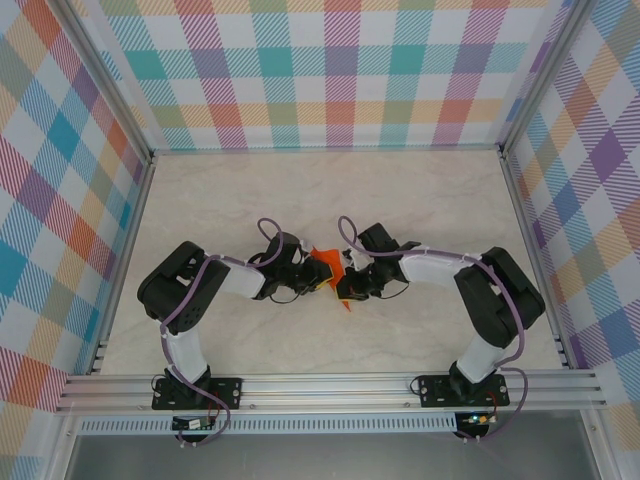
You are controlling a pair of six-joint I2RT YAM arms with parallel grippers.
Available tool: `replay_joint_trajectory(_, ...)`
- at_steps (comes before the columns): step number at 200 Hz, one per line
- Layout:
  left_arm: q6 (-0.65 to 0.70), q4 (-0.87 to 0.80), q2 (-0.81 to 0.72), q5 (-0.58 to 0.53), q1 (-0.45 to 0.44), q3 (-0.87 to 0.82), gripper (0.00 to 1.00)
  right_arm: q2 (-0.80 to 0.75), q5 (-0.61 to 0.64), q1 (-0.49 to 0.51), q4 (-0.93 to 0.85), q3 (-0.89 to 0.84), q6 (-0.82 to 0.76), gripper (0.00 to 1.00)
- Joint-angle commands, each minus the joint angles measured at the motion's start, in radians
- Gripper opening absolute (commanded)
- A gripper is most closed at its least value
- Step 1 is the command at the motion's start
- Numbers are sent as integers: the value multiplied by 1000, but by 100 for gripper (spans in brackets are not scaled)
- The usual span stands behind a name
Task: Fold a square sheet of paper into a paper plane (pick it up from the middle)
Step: Fold the wing for the fifth time at the center of the table.
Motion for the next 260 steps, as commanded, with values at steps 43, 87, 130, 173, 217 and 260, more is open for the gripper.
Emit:
replay_joint_trajectory(43, 20, -96, 15, -54, -7, 2, 19, 61, 53, 1, -65, 23, -22, 7)
replay_joint_trajectory(87, 20, -105, 19, -57, -7, 7, 19, 82, 49, 2, -55, 21, -22, 7)
replay_joint_trajectory(130, 21, -112, 20, -57, -8, 9, 19, 102, 19, -1, -56, 24, -30, 7)
replay_joint_trajectory(173, 20, -118, 20, -62, -7, 4, 19, 65, -9, -1, -52, 18, -34, 7)
replay_joint_trajectory(217, 21, -119, 18, -63, -7, 2, 19, 17, -62, -1, -52, -10, -47, 7)
replay_joint_trajectory(260, 22, -120, 21, -64, -7, 2, 18, 50, -47, -1, -51, -33, -54, 7)
